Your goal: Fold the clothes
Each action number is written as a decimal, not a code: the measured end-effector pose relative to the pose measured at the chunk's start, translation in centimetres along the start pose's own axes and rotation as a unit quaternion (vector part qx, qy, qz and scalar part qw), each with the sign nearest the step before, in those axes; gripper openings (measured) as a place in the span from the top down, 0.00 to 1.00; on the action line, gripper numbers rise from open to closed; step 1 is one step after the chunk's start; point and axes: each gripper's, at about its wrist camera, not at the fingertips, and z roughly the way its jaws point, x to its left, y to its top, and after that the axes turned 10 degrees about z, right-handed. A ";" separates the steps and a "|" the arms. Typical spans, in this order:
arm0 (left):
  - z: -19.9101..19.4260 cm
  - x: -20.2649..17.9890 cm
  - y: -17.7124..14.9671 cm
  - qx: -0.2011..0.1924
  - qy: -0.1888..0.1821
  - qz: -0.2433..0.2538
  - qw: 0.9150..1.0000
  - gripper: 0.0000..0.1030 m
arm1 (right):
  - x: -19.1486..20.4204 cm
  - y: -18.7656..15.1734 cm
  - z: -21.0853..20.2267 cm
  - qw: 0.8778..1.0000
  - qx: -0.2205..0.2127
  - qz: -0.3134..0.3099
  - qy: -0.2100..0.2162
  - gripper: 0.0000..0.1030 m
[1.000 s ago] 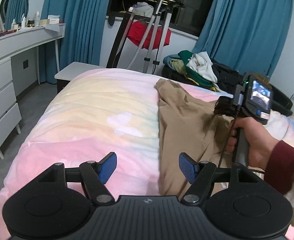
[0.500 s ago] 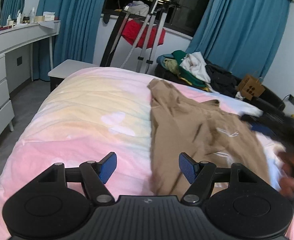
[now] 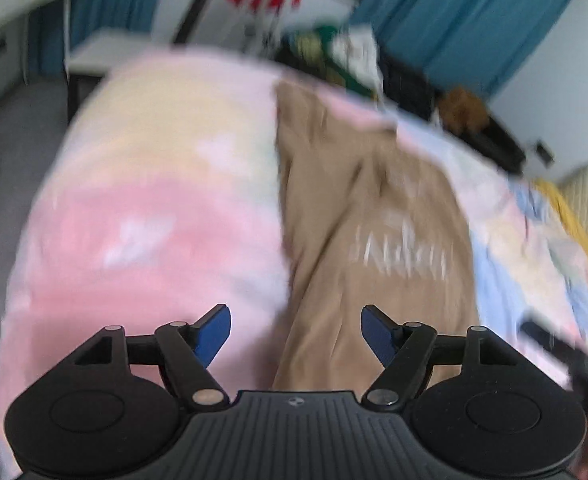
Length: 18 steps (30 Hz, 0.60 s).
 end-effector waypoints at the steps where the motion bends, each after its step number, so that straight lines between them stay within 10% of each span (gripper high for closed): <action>1: 0.3 0.6 -0.6 0.027 -0.001 -0.002 1.000 0.28 | -0.2 0.2 0.2 1.000 0.002 0.008 0.001 0.17; 12: 3.3 -1.6 -5.4 0.214 -0.003 0.088 0.973 0.32 | -2.0 0.8 0.6 0.997 0.002 0.073 0.007 0.17; 18: 3.4 -6.7 -6.4 0.260 0.047 0.187 0.946 0.91 | -2.8 0.8 0.9 0.996 0.014 0.090 -0.004 0.17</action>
